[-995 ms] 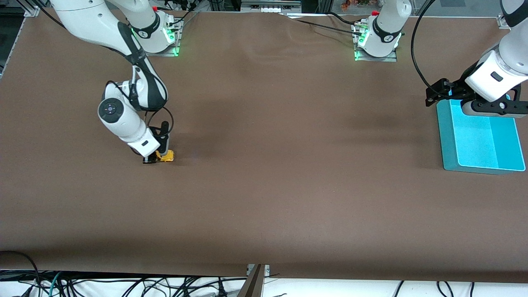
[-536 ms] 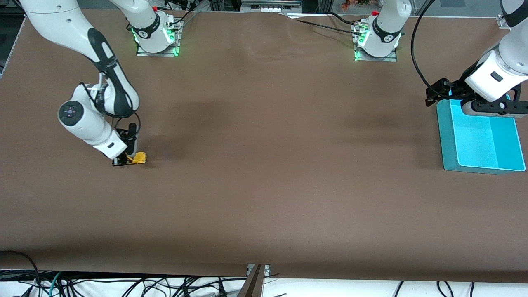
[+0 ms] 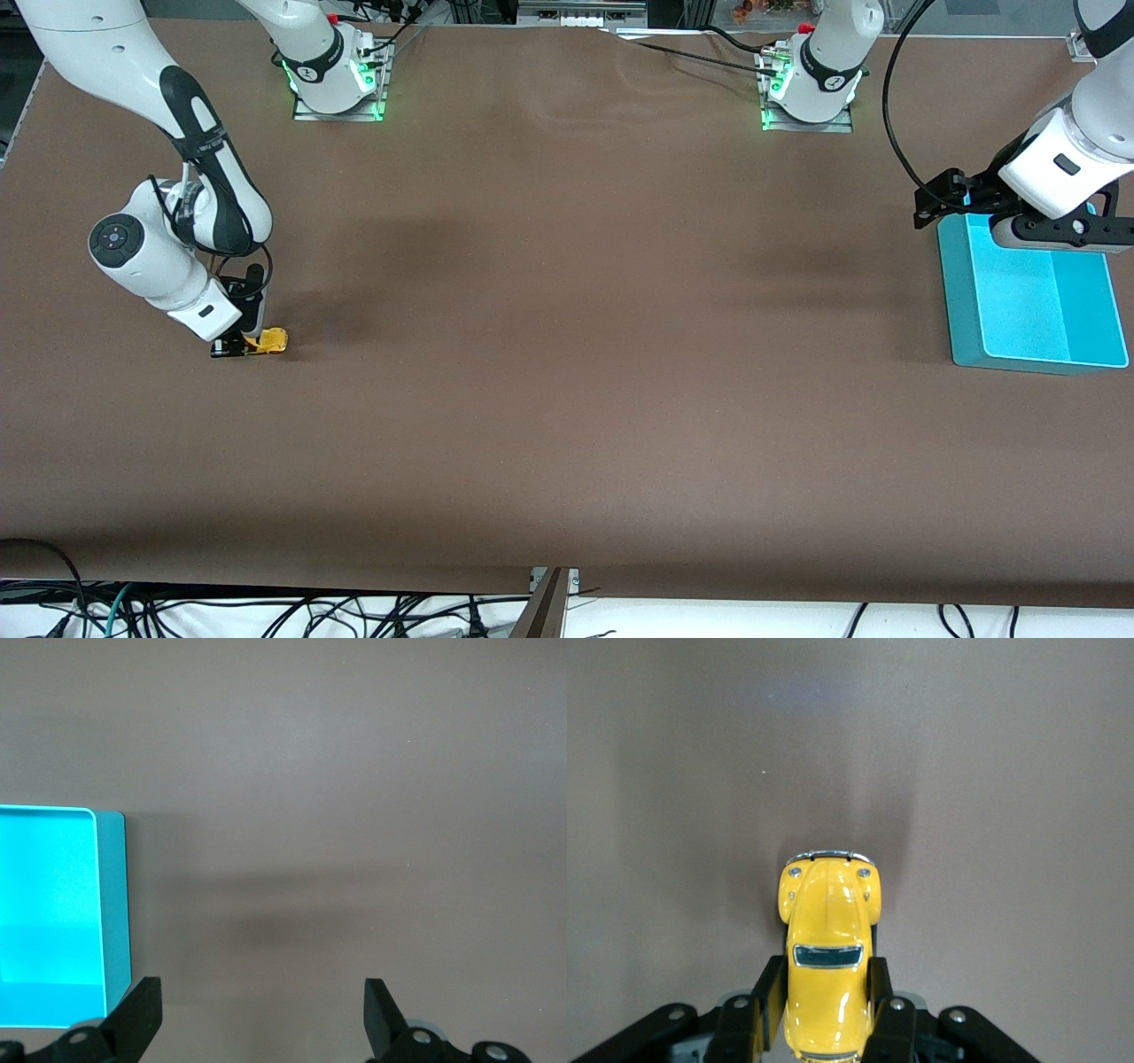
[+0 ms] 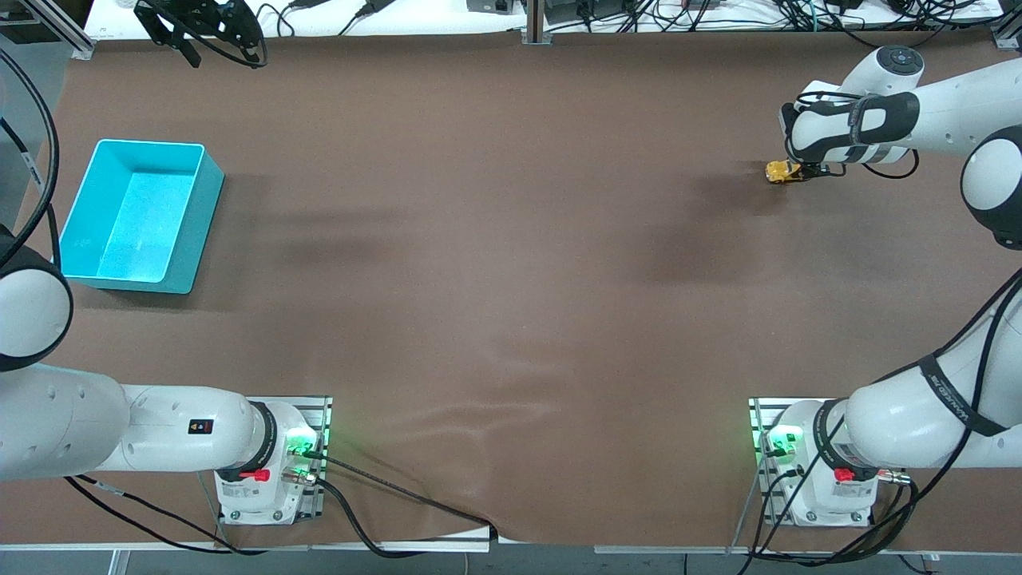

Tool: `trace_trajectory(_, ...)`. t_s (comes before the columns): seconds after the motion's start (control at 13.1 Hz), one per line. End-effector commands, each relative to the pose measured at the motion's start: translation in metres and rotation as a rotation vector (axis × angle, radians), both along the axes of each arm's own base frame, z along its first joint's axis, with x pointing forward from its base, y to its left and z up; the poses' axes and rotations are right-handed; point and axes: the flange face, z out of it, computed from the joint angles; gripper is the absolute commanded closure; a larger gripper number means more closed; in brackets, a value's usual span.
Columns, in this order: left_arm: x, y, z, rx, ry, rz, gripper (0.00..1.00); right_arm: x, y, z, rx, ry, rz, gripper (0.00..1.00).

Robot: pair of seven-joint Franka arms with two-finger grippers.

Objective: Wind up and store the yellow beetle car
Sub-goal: 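Drag the held car backward along the table with the right gripper, then open the right gripper to release the car toward the blue bin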

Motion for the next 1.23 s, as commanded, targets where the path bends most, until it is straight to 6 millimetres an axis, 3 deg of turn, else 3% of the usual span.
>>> trace_trajectory(0.0,0.001,0.0,0.005,-0.004,0.002,0.01,0.0,0.003,0.002,-0.007,0.005,-0.005,0.012,0.21)
trace_trajectory(0.08,0.001,-0.001,0.005,-0.004,0.002,0.009,0.0,0.006,0.006,-0.001,0.008,-0.007,0.021,0.0)
trace_trajectory(0.77,0.002,-0.001,0.004,-0.004,0.004,0.009,0.0,0.032,0.011,0.05,0.026,0.007,0.008,0.0)
trace_trajectory(1.0,0.001,-0.001,0.005,-0.004,0.002,0.007,0.0,0.04,0.012,0.072,0.06,0.023,-0.101,0.0)
trace_trajectory(1.15,0.001,0.0,0.005,-0.005,0.002,0.007,0.0,0.047,0.015,0.097,0.072,0.025,-0.188,0.0)
